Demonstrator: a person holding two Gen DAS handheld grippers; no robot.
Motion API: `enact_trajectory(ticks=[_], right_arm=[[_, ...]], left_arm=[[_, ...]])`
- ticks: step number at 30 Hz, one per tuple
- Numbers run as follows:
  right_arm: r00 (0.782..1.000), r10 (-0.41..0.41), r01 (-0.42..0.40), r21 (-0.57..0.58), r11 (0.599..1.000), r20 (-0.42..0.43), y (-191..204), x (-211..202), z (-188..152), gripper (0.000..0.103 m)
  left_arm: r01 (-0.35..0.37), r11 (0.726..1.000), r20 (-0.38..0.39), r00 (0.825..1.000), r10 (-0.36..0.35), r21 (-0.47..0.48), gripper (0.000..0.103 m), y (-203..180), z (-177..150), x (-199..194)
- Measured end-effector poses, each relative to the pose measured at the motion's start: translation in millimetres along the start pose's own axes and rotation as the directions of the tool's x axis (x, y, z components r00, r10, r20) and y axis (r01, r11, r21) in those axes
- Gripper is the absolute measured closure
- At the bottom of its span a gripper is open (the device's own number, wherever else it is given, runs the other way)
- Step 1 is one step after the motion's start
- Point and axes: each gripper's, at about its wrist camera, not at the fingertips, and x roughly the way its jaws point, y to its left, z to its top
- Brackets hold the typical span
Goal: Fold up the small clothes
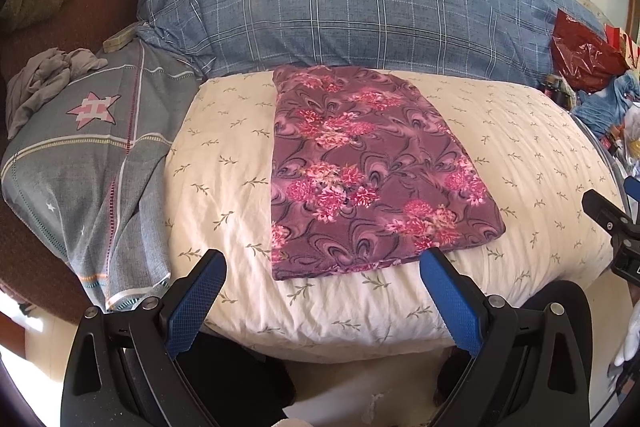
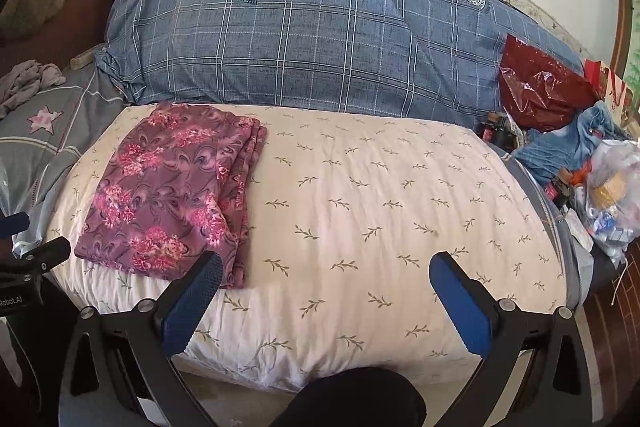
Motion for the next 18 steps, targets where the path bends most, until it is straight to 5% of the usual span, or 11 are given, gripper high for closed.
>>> enact_trajectory(ticks=[18], right_arm=[[1.0,0.012,-0.012,-0.002,1.0,0.013,5.9,-3.1,0.5,0.0]], left_arm=[[0.028,0.999,-0.013,1.0,-0.028,0.019,0.005,3.7,1.5,0.3]])
